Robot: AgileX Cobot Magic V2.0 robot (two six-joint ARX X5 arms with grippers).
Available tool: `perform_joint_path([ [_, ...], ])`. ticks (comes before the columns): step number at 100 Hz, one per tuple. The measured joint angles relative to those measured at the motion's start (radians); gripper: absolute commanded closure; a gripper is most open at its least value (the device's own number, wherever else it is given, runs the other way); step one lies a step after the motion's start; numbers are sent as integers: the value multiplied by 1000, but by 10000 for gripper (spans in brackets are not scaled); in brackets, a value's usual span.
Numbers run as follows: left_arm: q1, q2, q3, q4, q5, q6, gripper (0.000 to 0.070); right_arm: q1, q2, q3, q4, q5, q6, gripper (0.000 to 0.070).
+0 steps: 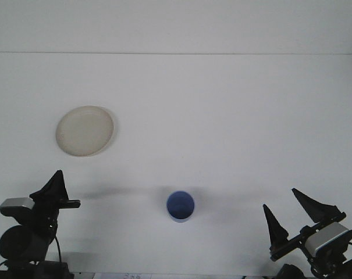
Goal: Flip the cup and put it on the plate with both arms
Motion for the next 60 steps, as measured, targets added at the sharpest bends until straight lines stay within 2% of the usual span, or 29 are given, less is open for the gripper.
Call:
perform_joint_path([
  [3, 0, 41, 51, -33, 24, 6, 658, 0, 0, 0, 0, 0, 0, 152],
  [5, -1, 71, 77, -51, 39, 9, 619, 0, 0, 0, 0, 0, 0, 152],
  [16, -4, 248, 275, -211, 186, 74, 187, 0, 0, 0, 0, 0, 0, 152],
  [20, -11, 314, 340, -264, 236, 98, 95, 0, 0, 0, 0, 0, 0, 152],
  [31, -50, 485, 502, -391, 363, 150, 85, 0, 0, 0, 0, 0, 0, 152],
  [38, -92, 582, 581, -456, 416, 174, 85, 0, 0, 0, 0, 0, 0, 152],
  [60, -304, 842, 769, -615, 433, 232, 85, 0, 0, 0, 0, 0, 0, 152],
])
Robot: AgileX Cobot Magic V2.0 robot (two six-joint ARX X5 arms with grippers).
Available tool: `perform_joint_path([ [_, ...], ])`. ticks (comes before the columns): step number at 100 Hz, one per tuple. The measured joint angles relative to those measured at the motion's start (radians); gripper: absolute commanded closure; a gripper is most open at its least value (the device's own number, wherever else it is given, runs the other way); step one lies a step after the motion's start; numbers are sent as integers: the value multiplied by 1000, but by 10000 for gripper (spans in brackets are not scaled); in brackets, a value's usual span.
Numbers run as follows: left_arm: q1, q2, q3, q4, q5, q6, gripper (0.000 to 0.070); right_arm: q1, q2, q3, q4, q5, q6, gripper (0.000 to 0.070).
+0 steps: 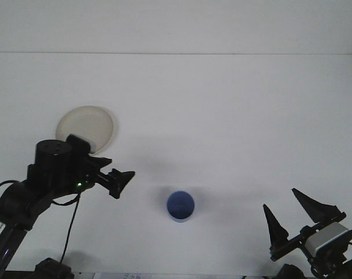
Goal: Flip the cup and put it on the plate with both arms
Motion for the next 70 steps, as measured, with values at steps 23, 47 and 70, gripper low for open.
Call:
perform_joint_path([
  [23, -251, 249, 150, -114, -76, 35, 85, 0, 0, 0, -3, 0, 0, 152],
  [47, -418, 444, 217, -146, -180, 58, 85, 0, 0, 0, -32, 0, 0, 152],
  [70, -481, 552, 217, -122, -274, 85, 85, 0, 0, 0, -37, 0, 0, 152],
])
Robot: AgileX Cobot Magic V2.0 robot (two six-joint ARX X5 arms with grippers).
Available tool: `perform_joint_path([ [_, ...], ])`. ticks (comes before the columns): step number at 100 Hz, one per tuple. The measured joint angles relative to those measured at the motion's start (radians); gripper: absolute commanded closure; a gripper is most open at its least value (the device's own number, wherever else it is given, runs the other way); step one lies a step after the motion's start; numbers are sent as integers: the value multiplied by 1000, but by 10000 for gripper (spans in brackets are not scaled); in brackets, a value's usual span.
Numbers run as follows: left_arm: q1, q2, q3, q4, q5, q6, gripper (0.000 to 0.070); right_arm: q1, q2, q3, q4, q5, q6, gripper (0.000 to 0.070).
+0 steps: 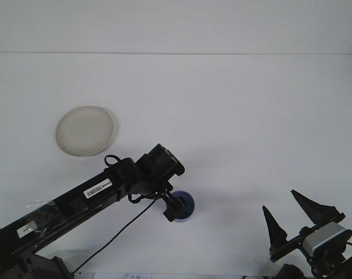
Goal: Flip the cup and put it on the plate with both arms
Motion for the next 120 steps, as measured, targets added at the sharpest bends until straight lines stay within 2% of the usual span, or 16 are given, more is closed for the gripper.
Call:
perform_joint_path([
  [43, -10, 136, 0, 28, -18, 29, 102, 0, 0, 0, 0, 1, 0, 152],
  [49, -10, 137, 0, 29, -18, 30, 196, 0, 0, 0, 0, 1, 0, 152],
  [58, -13, 137, 0, 43, -18, 32, 379, 0, 0, 0, 0, 2, 0, 152],
  [72, -23, 137, 0, 45, -18, 32, 511, 0, 0, 0, 0, 4, 0, 152],
  [82, -37, 137, 0, 45, -18, 32, 700, 0, 0, 0, 0, 4, 0, 152],
  [120, -45, 136, 9, -3, -18, 33, 690, 0, 0, 0, 0, 4, 0, 152],
])
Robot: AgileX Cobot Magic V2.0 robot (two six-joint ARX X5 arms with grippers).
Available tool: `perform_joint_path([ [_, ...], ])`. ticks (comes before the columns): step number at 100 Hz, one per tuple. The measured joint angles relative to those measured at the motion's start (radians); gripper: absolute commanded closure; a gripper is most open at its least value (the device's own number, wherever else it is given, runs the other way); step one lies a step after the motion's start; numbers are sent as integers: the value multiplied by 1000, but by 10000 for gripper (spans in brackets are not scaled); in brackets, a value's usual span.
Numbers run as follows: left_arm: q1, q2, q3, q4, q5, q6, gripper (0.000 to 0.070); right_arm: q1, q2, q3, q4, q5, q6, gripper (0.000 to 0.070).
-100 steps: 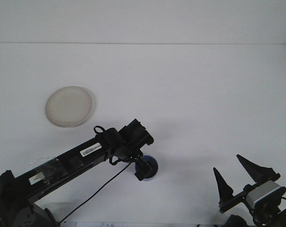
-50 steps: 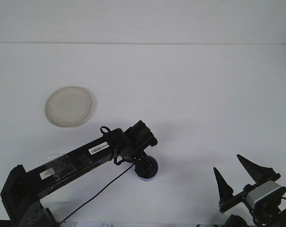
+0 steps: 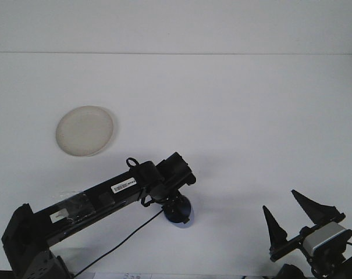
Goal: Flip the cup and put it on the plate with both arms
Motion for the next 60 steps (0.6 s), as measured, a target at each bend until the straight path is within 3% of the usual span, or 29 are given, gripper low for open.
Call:
perform_joint_path([
  [11, 40, -14, 39, -63, -12, 18, 690, 0, 0, 0, 0, 0, 0, 152],
  [28, 157, -84, 183, -167, -107, 50, 691, 0, 0, 0, 0, 0, 0, 152],
  [60, 556, -124, 399, -204, -137, 89, 691, 0, 0, 0, 0, 0, 7, 152],
])
